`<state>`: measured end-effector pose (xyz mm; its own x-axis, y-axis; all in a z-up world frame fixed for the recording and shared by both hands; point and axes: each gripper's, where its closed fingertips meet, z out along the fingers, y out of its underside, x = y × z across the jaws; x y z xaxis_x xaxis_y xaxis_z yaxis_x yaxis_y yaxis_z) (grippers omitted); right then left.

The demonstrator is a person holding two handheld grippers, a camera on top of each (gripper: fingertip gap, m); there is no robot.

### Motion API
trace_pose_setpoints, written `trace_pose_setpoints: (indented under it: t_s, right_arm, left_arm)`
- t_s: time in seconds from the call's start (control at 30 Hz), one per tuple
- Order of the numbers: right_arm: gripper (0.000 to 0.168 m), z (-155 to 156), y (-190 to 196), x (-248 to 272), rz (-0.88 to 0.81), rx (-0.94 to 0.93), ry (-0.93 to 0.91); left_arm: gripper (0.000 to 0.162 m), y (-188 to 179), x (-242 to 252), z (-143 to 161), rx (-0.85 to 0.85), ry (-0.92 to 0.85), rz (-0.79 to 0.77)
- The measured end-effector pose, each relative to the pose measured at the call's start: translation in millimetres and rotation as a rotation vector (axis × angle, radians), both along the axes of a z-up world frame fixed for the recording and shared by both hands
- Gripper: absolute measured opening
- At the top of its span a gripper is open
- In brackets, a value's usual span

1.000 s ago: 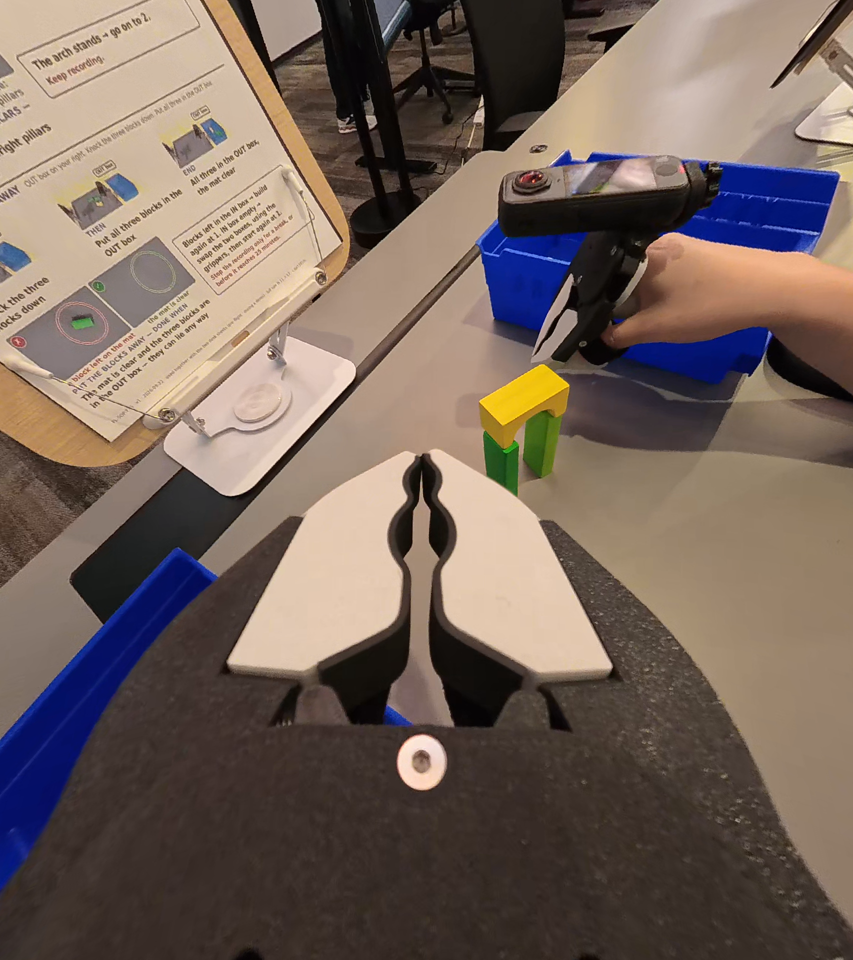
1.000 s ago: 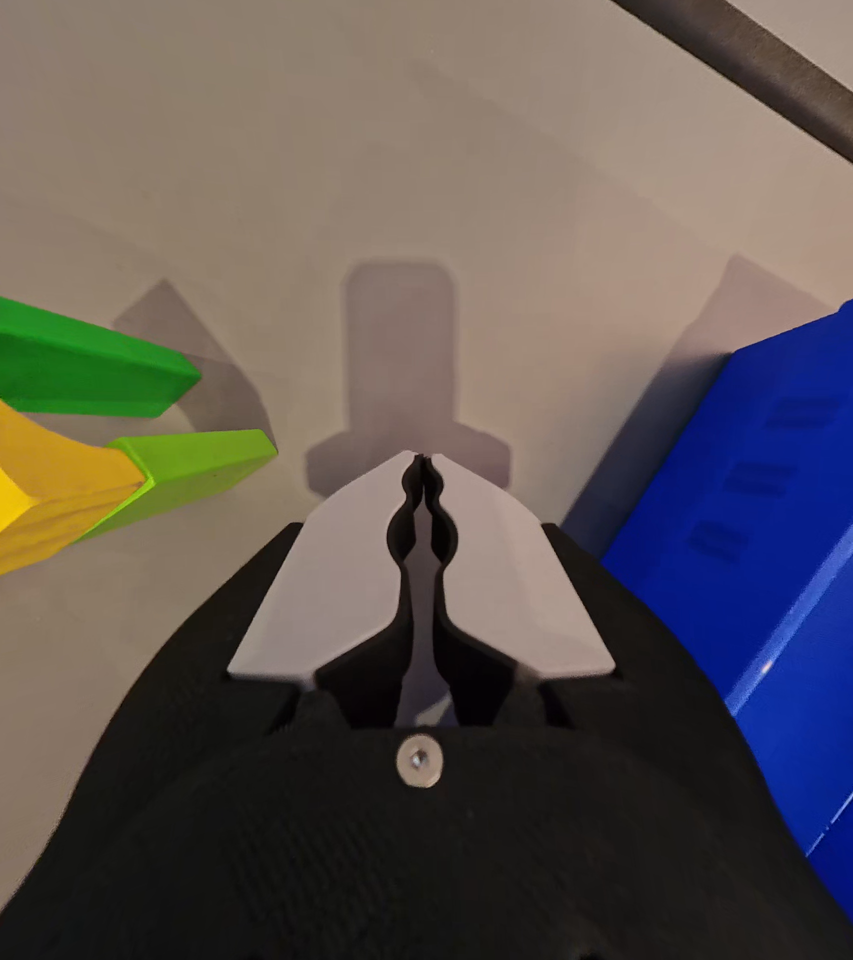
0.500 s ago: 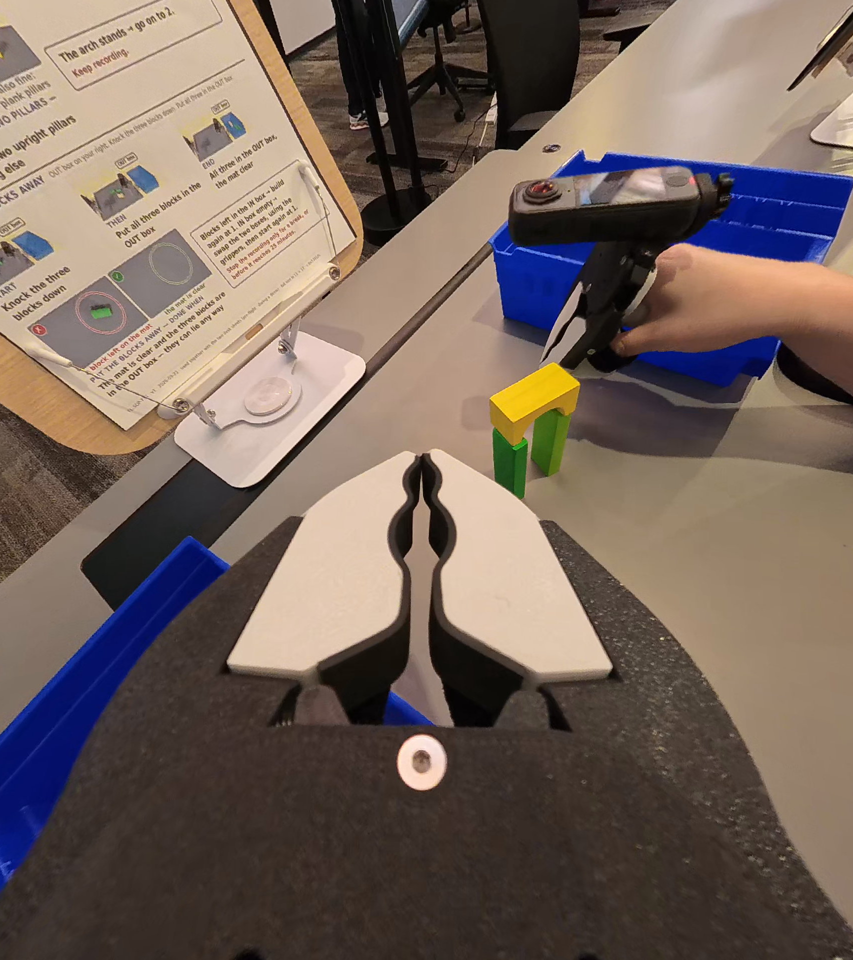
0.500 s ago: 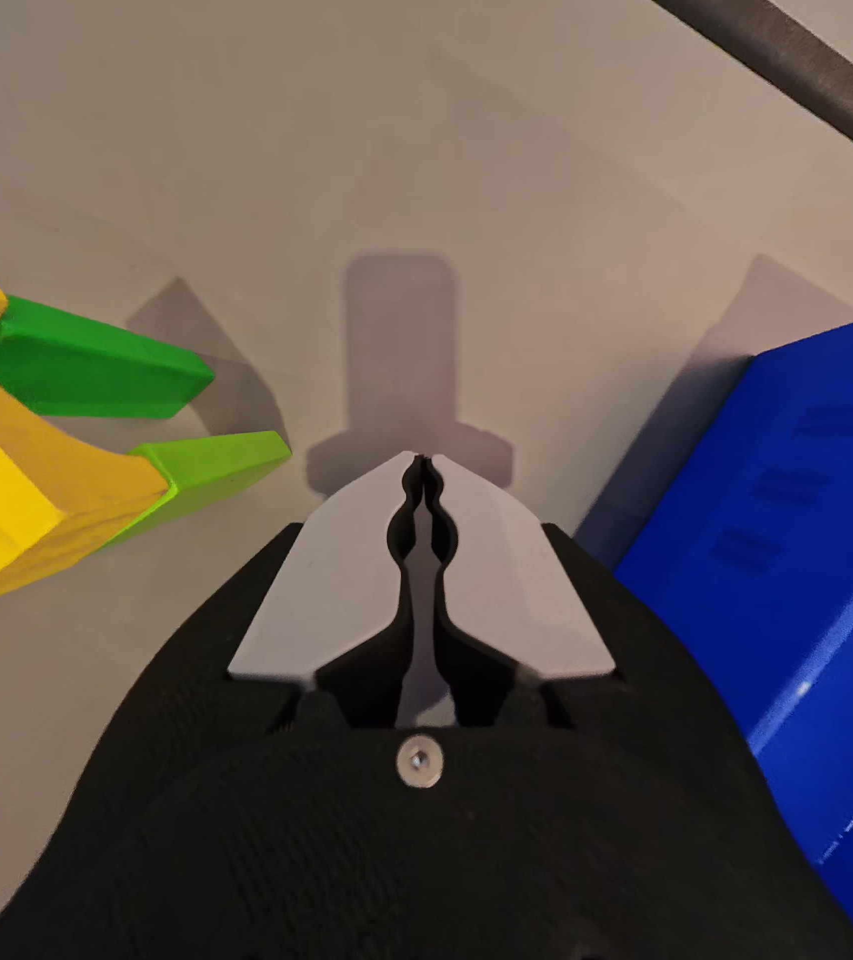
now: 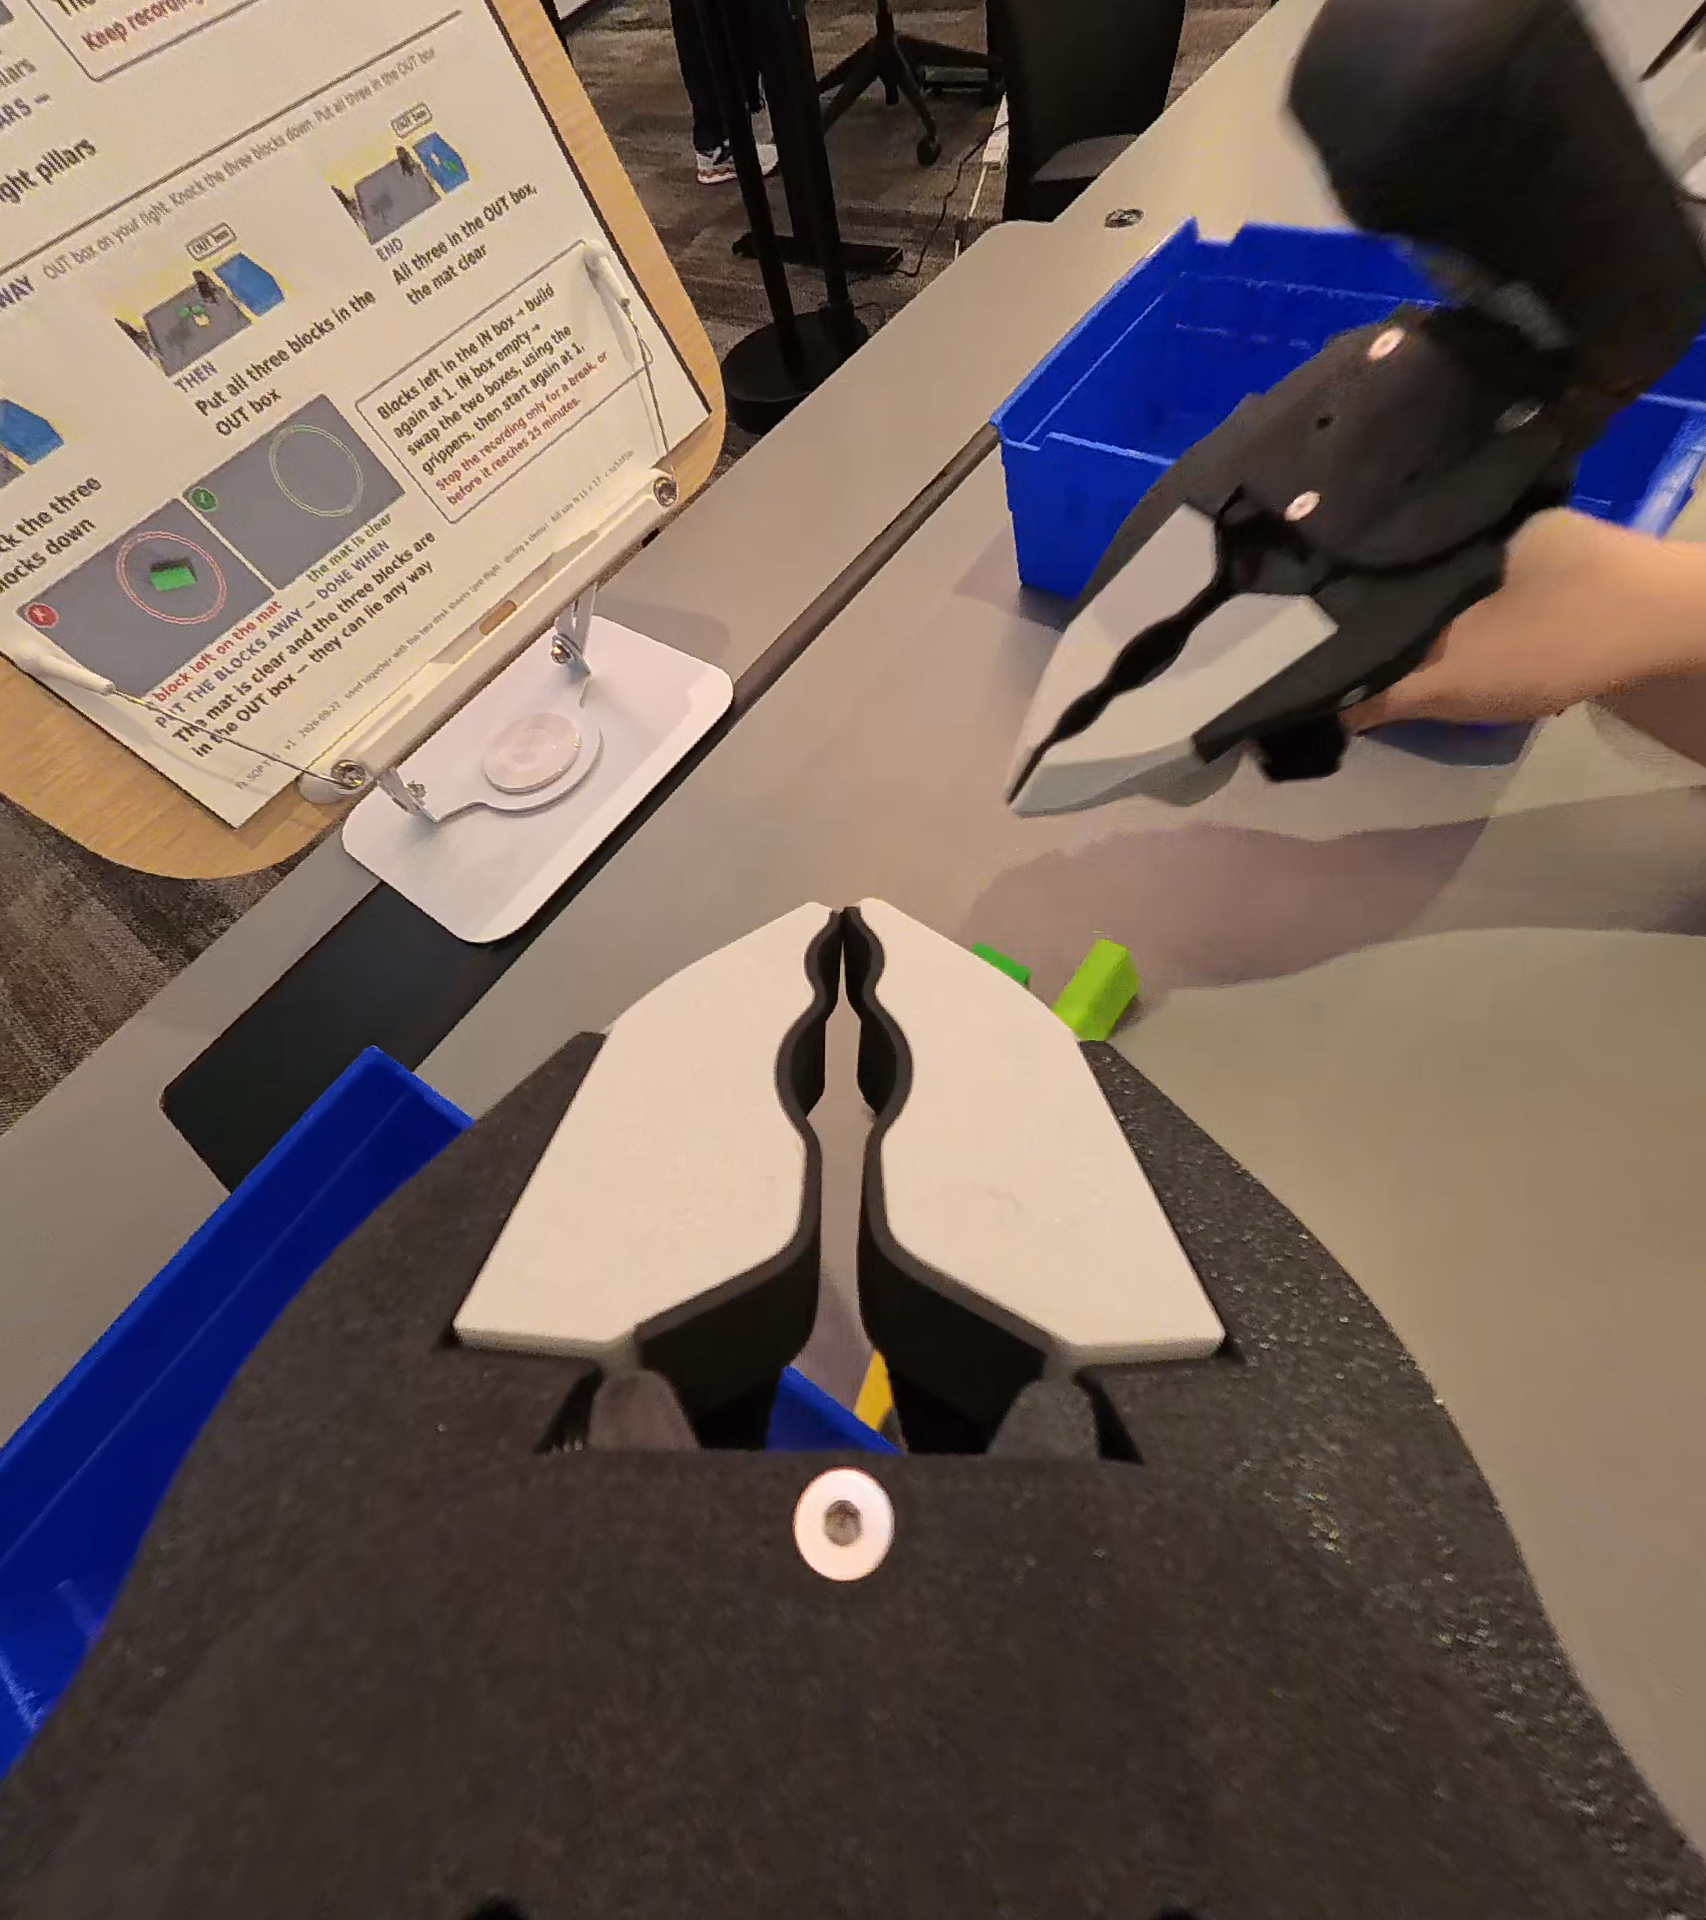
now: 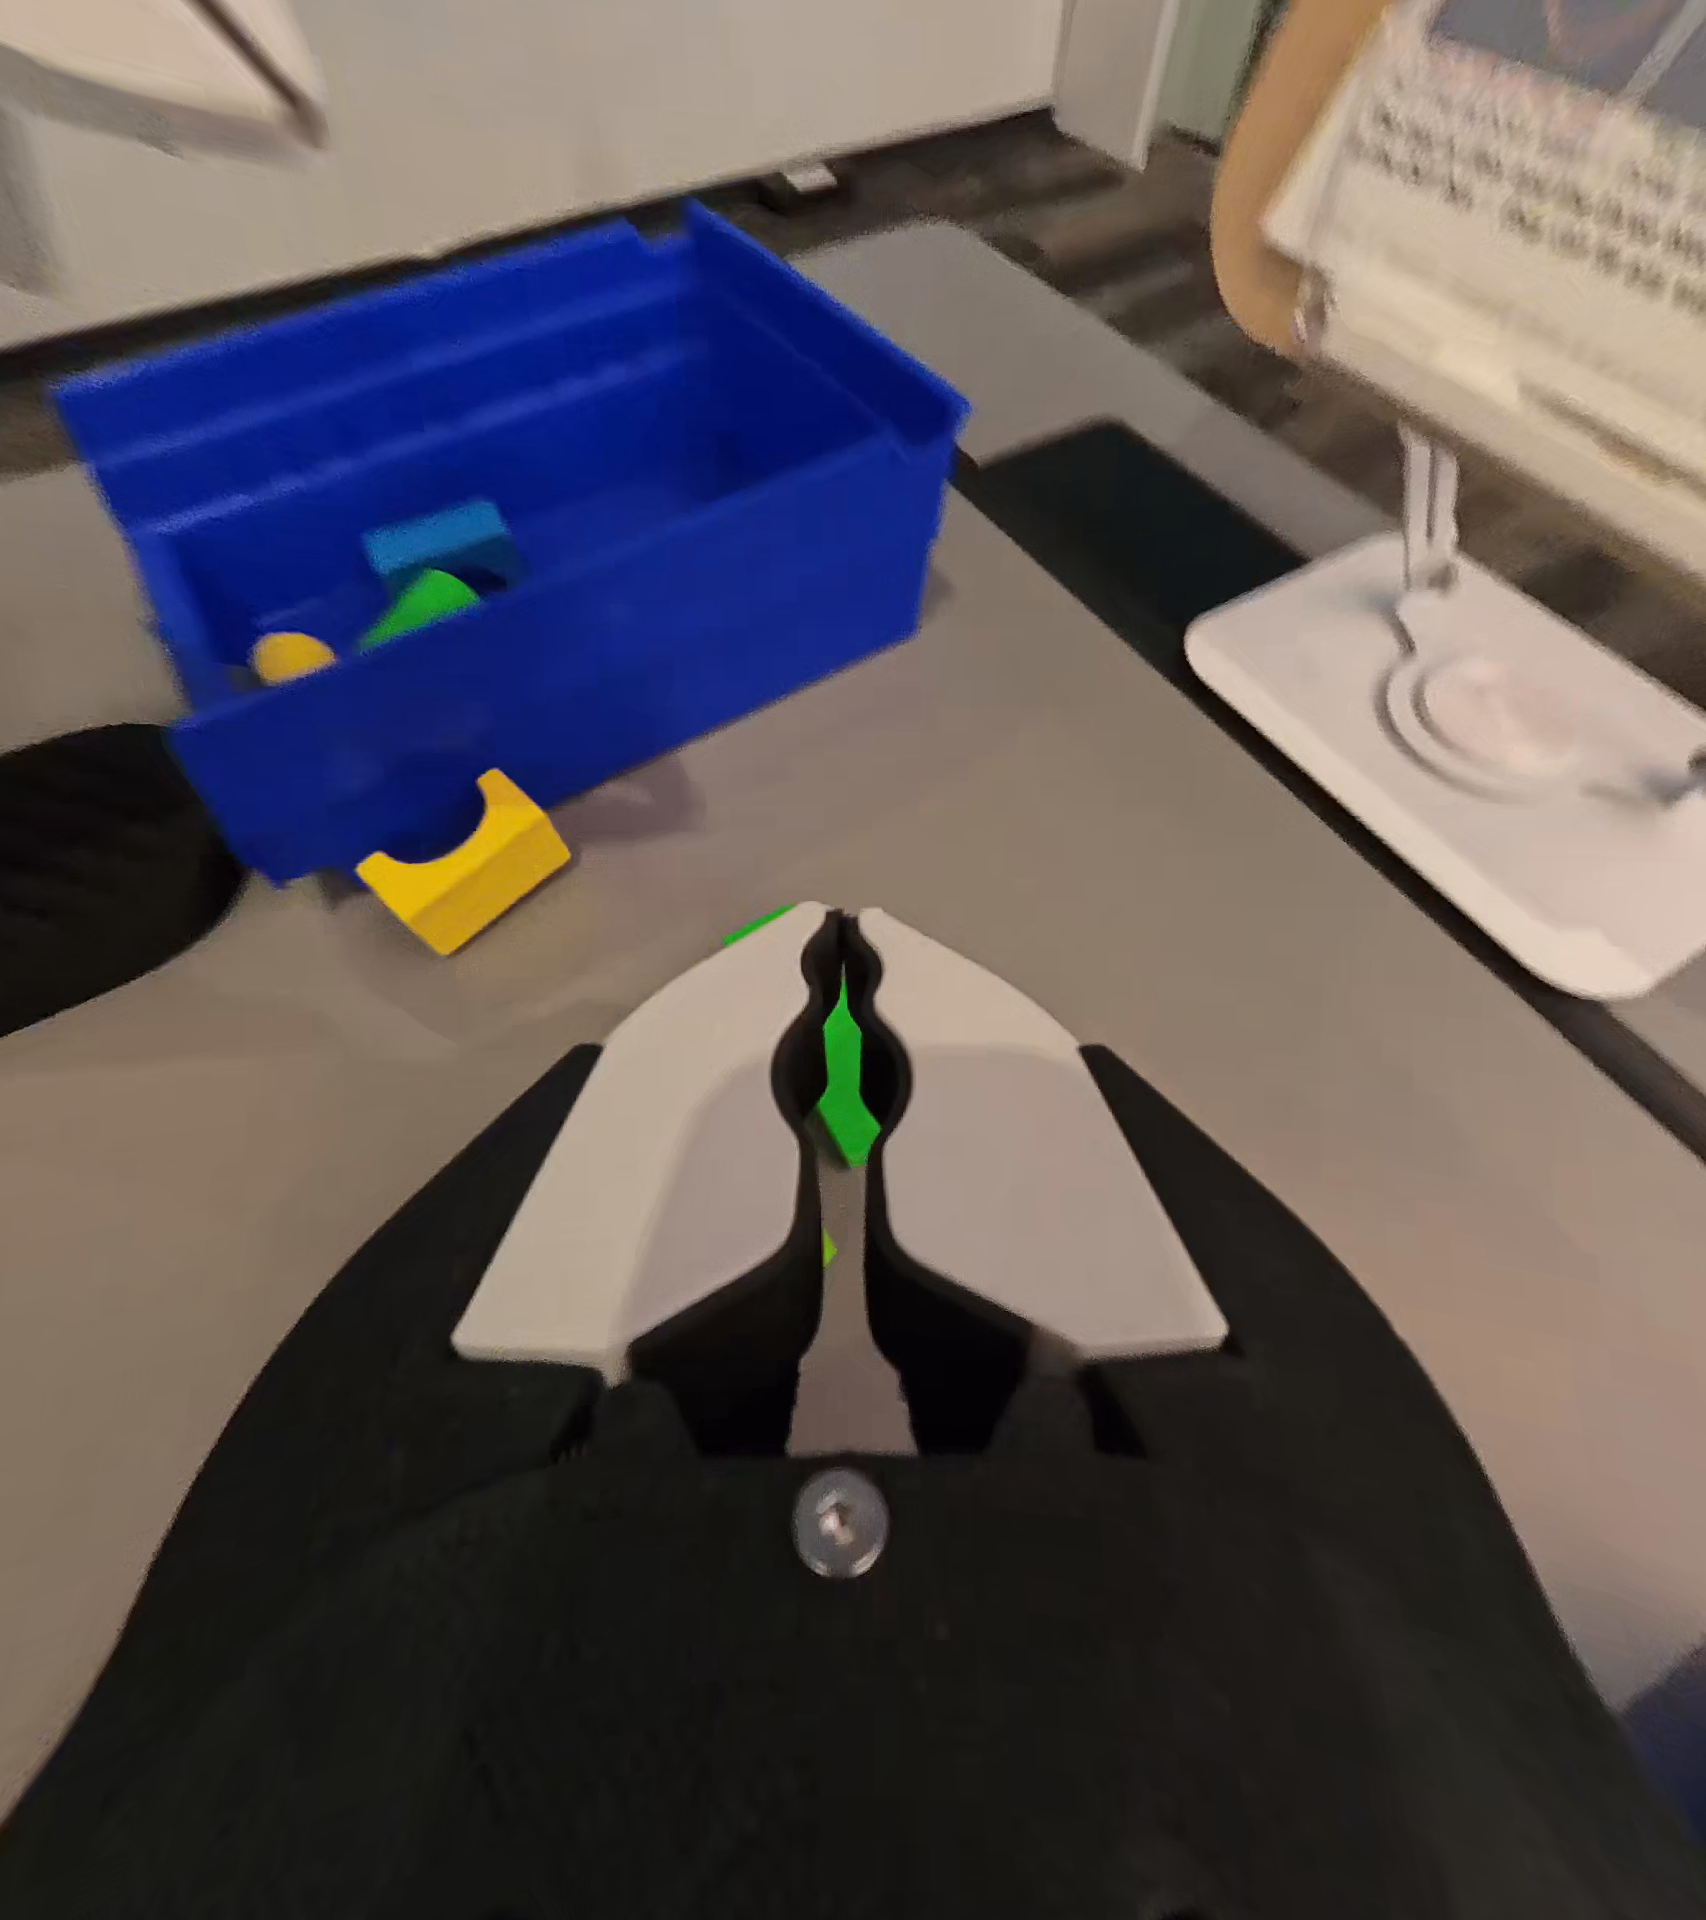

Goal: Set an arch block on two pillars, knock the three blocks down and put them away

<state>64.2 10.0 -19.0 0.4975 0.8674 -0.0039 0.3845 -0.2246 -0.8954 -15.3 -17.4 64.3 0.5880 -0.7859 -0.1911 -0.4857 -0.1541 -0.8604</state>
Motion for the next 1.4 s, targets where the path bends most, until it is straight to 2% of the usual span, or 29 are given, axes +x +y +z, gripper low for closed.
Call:
trace_pose_setpoints:
  t_s: [0.1, 0.13, 0.17, 0.27, 0.57, 0.6, 0.67, 0.73, 0.83, 0.9, 0.97, 1.0, 1.03, 1.1, 1.17, 1.27, 1.37, 1.4]
  right_arm:
    - [0.001, 5.7, -17.2, -1.4, 0.131, 0.071, -0.024]
    - [0.009, -1.9, -23.3, -3.1, 0.191, 0.08, -0.055]
    - [0.026, -13.6, -29.9, -5.1, 0.254, 0.074, -0.092]
    - [0.034, -54.3, -51.1, -11.7, 0.419, -0.005, -0.192]
    - [0.042, -138.9, -57.0, -22.0, 0.434, -0.06, -0.513]
    - [0.033, -141.7, -59.9, -21.4, 0.447, -0.076, -0.53]
    - [0.033, -134.5, -61.6, -19.8, 0.445, -0.081, -0.535]
    - [0.033, -108.7, -58.7, -17.1, 0.424, -0.024, -0.504]
    - [0.033, -37.8, -46.7, 5.7, 0.311, 0.04, -0.374]
    - [0.033, 7.1, -25.8, 49.2, 0.137, 0.091, -0.33]
    - [0.033, 29.4, -3.0, 113.6, -0.082, 0.093, -0.354]
    - [0.033, 29.8, 7.5, 150.2, -0.197, 0.064, -0.383]
    - [0.033, 23.4, 16.5, 187.8, -0.31, 0.012, -0.421]
    - [0.033, -4.5, 25.2, 251.6, -0.463, -0.143, -0.48]
    - [0.033, -40.2, 26.7, 291.6, -0.525, -0.324, -0.468]
    - [0.033, -85.5, 24.3, 319.9, -0.545, -0.526, -0.438]
    - [0.034, -107.8, 20.4, 325.5, -0.523, -0.606, -0.453]
    - [0.034, -112.4, 18.5, 326.4, -0.518, -0.621, -0.477]
  left_arm:
    - [0.0, 0.8, -2.9, -2.7, -0.015, 0.009, 0.01]
    - [0.0, 0.9, -4.2, -2.7, -0.017, 0.01, 0.015]
    - [0.001, 0.7, -5.2, -1.8, -0.018, 0.006, 0.017]
    - [0.001, -1.0, -6.7, 2.8, -0.013, -0.014, 0.016]
    - [0.001, -1.4, -10.9, 2.0, -0.024, 0.001, 0.017]
    - [0.001, -1.6, -11.6, 2.3, -0.023, 0.002, 0.018]
    - [0.001, -2.1, -13.7, 4.1, -0.018, 0.003, 0.022]
    - [0.001, -2.7, -16.0, 8.0, -0.008, -0.008, 0.026]
    - [0.001, -3.3, -18.4, 10.5, -0.019, -0.032, 0.032]
    - [0.009, -5.7, -12.6, 5.3, -0.066, -0.051, 0.014]
    - [0.018, -8.2, 1.8, -5.0, -0.133, -0.067, -0.013]
    - [0.022, -9.1, 12.3, -12.2, -0.167, -0.072, -0.029]
    - [0.03, -8.0, 24.0, -20.7, -0.194, -0.076, -0.033]
    - [0.057, 1.2, 50.2, -41.0, -0.208, -0.078, -0.017]
    - [0.059, 4.1, 74.1, -75.9, -0.225, 0.009, -0.041]
    - [0.067, 14.9, 80.3, -133.4, -0.226, 0.268, 0.012]
    - [0.072, 31.3, 67.5, -168.8, -0.164, 0.511, 0.093]
    - [0.069, 32.8, 63.8, -178.6, -0.17, 0.581, 0.093]
